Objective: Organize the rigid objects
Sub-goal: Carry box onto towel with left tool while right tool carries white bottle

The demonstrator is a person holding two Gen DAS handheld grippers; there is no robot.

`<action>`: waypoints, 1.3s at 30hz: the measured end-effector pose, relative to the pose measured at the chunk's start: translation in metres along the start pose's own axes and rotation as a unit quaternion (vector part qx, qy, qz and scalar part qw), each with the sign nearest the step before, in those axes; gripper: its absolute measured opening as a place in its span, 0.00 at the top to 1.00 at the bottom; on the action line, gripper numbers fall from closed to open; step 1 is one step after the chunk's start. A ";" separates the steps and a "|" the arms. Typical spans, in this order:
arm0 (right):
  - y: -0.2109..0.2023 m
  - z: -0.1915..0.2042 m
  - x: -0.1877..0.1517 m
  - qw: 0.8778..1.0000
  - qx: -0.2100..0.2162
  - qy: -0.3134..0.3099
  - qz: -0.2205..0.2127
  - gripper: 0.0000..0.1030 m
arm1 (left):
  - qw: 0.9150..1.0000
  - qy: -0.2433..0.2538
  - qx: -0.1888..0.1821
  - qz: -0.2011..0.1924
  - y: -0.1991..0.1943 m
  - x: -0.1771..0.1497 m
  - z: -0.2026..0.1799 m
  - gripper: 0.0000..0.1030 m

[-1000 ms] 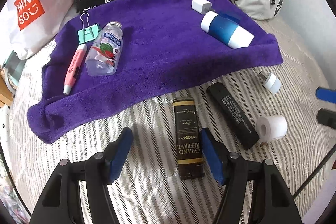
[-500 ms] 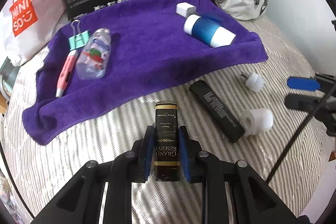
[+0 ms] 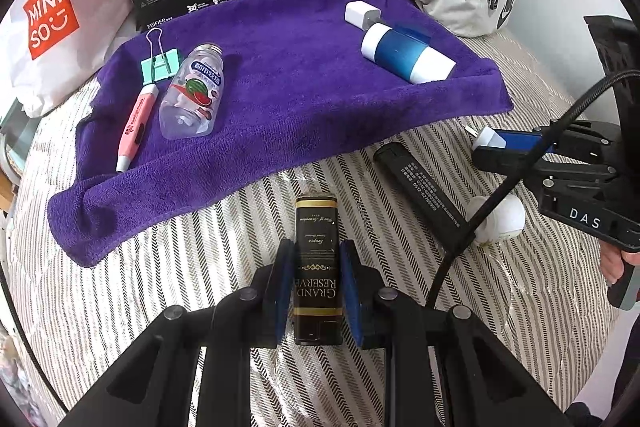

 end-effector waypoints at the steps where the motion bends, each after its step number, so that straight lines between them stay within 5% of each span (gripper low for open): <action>1: 0.000 0.000 0.001 1.000 0.001 0.002 -0.002 0.77 | 1.000 0.000 0.001 0.000 0.000 0.000 0.000 0.78; 21: 0.000 -0.004 0.001 1.000 0.003 0.018 0.000 0.77 | 1.000 -0.002 -0.012 -0.006 -0.001 0.001 0.003 0.78; 31: -0.028 -0.006 0.001 1.000 0.011 0.018 0.001 0.77 | 0.998 -0.059 -0.027 -0.009 -0.021 -0.005 0.040 0.78; 39: -0.042 0.004 0.012 0.999 0.031 0.012 -0.015 0.77 | 0.998 -0.056 -0.019 -0.026 -0.037 0.005 0.055 0.78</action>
Point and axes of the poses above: each gripper's, at about its wrist camera, not at the fingertips, and y roughly the way its jaws point, z to its left, x to its top, the point moved 5 cm from there along y, roughly the way its jaws point, and after that the axes turned 12 degrees about -z, right-handed, at the moved point
